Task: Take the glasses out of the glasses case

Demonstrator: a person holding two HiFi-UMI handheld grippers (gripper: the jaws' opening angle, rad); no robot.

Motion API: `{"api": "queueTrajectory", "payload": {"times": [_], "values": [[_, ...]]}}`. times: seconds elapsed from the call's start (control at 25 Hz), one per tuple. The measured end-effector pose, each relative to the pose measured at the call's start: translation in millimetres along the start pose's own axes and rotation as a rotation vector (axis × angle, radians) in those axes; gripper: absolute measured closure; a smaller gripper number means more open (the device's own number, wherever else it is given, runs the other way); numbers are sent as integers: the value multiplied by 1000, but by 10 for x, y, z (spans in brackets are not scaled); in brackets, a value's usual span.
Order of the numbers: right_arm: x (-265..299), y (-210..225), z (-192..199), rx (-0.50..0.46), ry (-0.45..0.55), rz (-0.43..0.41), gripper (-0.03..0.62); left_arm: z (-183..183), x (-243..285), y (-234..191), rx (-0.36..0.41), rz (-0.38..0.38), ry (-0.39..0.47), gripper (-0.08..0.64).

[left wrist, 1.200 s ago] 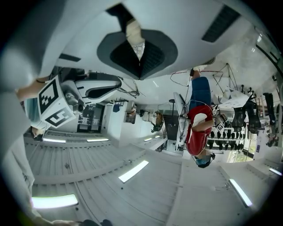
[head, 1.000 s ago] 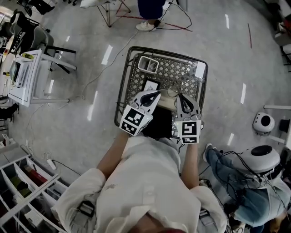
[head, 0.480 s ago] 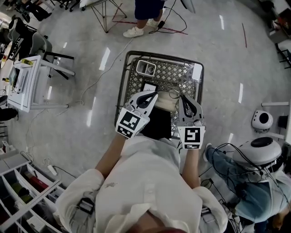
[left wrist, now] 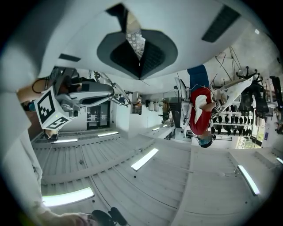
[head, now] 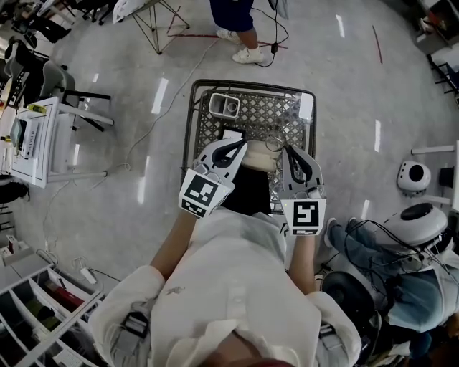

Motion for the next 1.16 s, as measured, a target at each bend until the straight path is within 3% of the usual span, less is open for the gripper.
{"api": "queueTrajectory", "payload": {"times": [0.4, 1.16], "values": [[-83, -18, -135, -6, 24, -9, 574, -90, -14, 49, 14, 17, 20, 546], [-55, 71, 18, 6, 22, 1, 574, -67, 66, 70, 26, 19, 6, 546]]}}
Point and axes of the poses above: the fingertips, and each gripper's own axes: x forward along the fingers, y to its right, z out of its underside, the point moved 1 cm from there along -x, backward along the fingers, and after that the axes turned 1 degree about -x, right-handed, at the moved point
